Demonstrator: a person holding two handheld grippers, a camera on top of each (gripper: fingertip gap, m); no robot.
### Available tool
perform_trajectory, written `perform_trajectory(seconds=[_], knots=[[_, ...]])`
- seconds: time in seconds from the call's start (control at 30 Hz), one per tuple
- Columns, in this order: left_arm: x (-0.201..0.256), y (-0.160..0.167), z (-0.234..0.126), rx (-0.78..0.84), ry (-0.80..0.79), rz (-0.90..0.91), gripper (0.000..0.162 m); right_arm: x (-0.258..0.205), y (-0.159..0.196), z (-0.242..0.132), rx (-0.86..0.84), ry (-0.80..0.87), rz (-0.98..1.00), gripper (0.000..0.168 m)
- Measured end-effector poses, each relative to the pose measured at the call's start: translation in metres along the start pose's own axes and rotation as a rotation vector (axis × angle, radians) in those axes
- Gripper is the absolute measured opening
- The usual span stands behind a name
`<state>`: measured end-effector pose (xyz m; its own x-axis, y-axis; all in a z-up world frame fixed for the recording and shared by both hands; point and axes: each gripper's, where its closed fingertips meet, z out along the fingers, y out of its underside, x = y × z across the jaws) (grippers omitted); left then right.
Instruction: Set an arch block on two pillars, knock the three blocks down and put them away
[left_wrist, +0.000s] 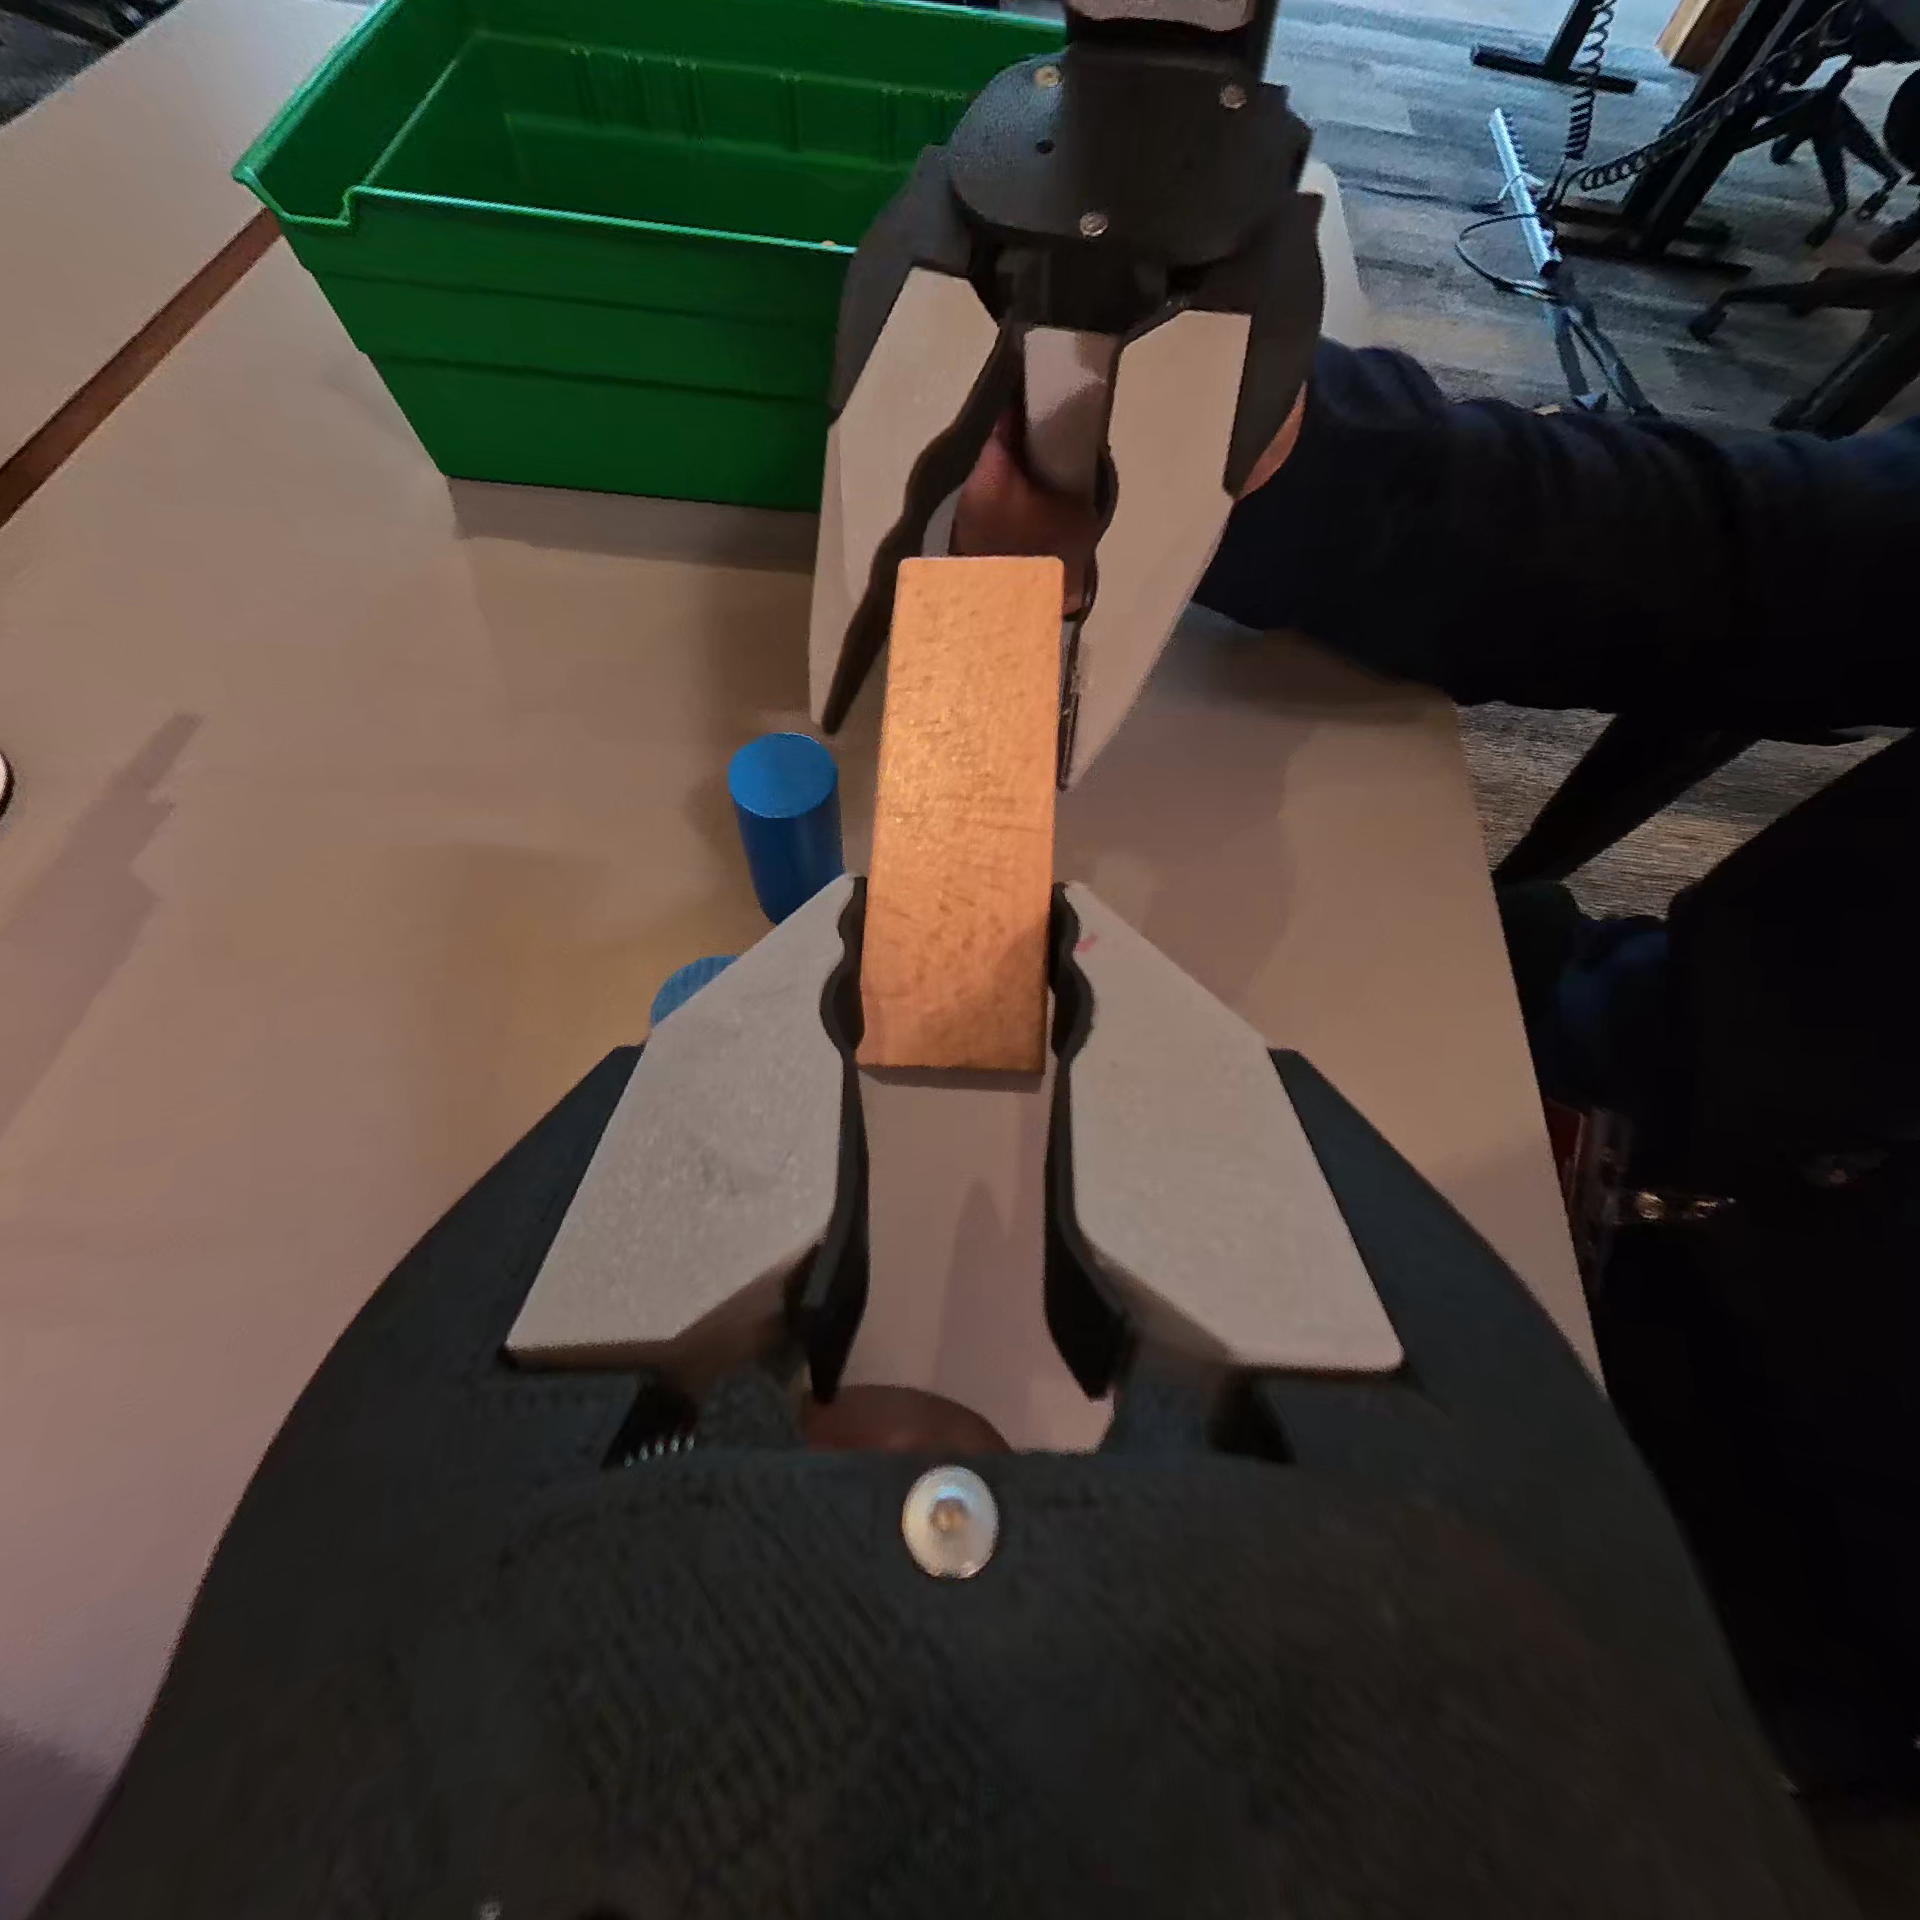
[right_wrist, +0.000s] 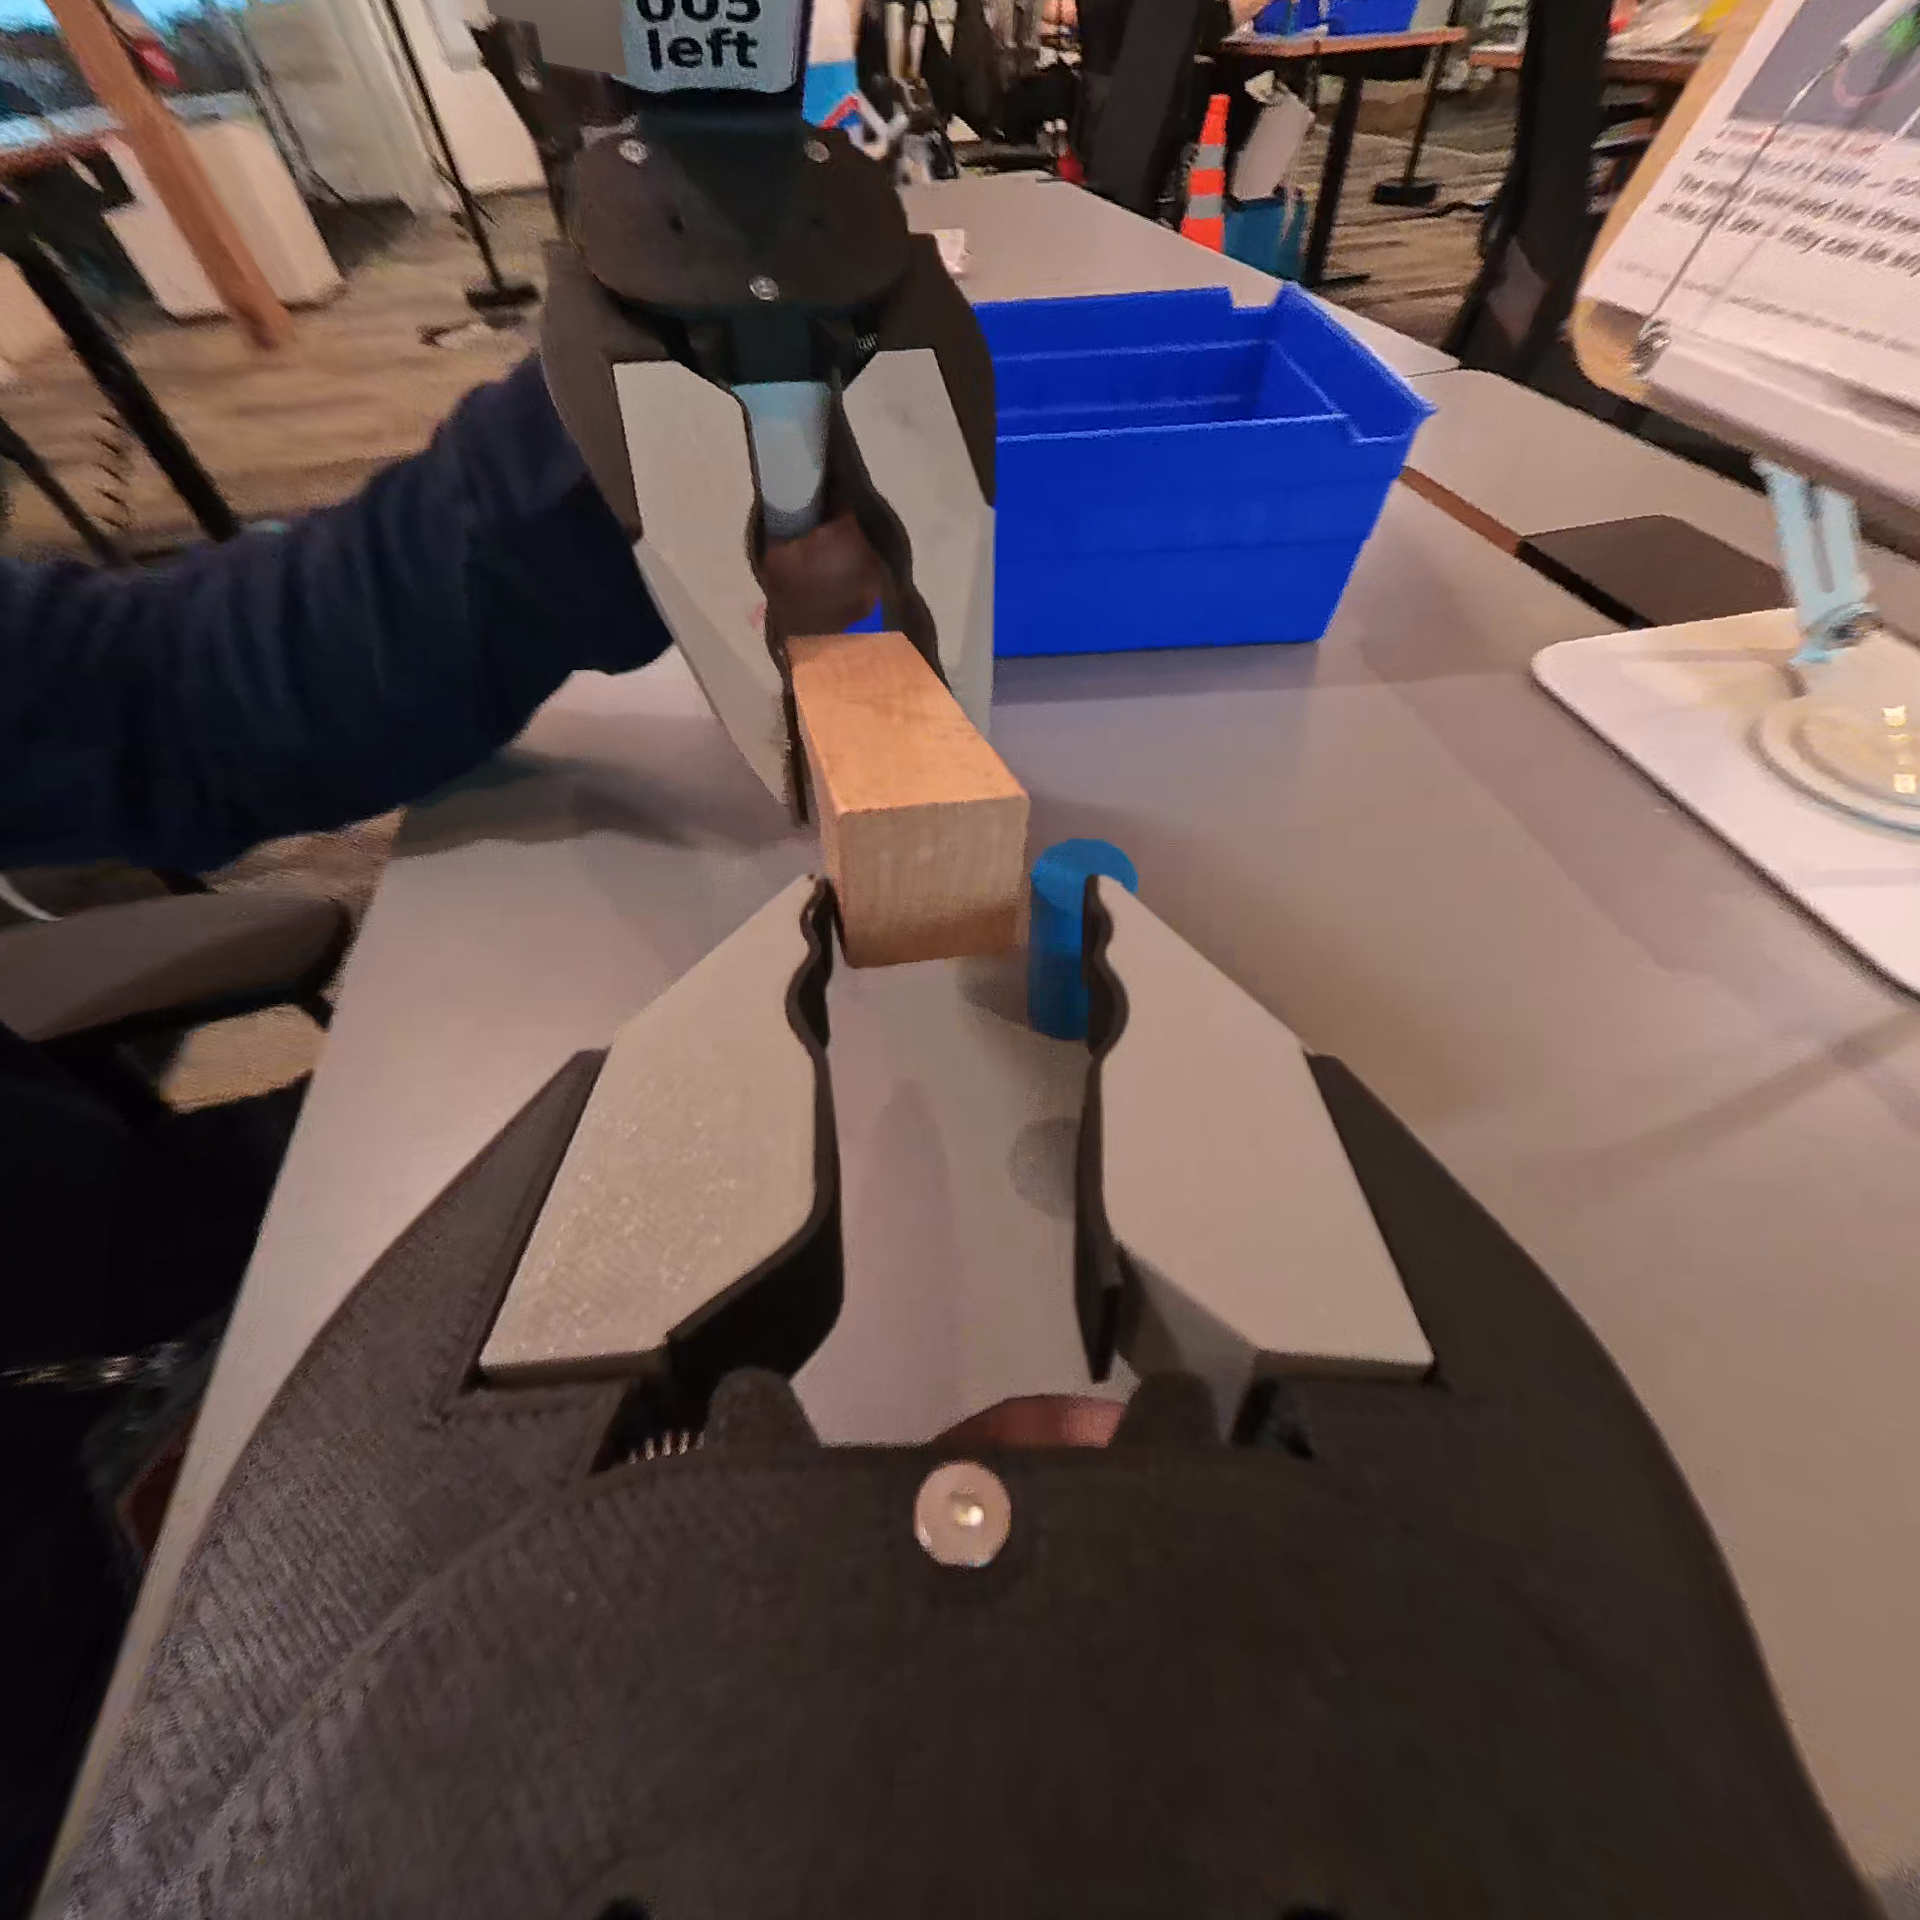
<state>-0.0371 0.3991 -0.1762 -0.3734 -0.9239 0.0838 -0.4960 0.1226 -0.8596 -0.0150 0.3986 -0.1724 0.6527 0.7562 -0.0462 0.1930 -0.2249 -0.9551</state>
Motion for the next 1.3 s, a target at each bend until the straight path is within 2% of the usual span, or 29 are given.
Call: perform_trajectory(seconds=[0.2, 0.4, 0.53, 0.9, 1.03, 1.13, 1.23, 1.3], knots=[[0.002, 0.006, -0.004, 0.002, -0.01, 0.017, 0.032, -0.004, -0.02, -0.016, -0.01, 0.156, -0.184, 0.049], [0.009, 0.01, 0.003, -0.03, -0.01, 0.068, 0.032, -0.022, -0.017, 0.003, -0.251, 0.066, -0.23, 0.055], [0.015, 0.01, 0.008, -0.048, -0.011, 0.105, 0.032, -0.025, 0.002, 0.013, -0.438, -0.028, -0.199, 0.034], [0.01, 0.021, 0.013, -0.142, -0.083, 0.141, 0.032, -0.025, 0.021, 0.025, -0.637, -0.045, -0.256, 0.031], [0.004, 0.016, 0.009, -0.105, -0.118, 0.11, 0.032, -0.018, 0.012, 0.023, -0.625, -0.036, -0.267, 0.031], [-0.014, 0.012, -0.008, -0.059, -0.202, 0.057, 0.041, 0.001, 0.001, 0.016, -0.603, 0.009, -0.253, 0.031], [-0.024, 0.017, -0.02, -0.04, -0.208, -0.003, 0.042, 0.02, -0.007, 0.012, -0.588, 0.038, -0.235, 0.031], [-0.039, 0.028, -0.022, -0.074, -0.257, -0.044, 0.048, 0.029, -0.006, 0.015, -0.581, 0.03, -0.22, 0.031]])
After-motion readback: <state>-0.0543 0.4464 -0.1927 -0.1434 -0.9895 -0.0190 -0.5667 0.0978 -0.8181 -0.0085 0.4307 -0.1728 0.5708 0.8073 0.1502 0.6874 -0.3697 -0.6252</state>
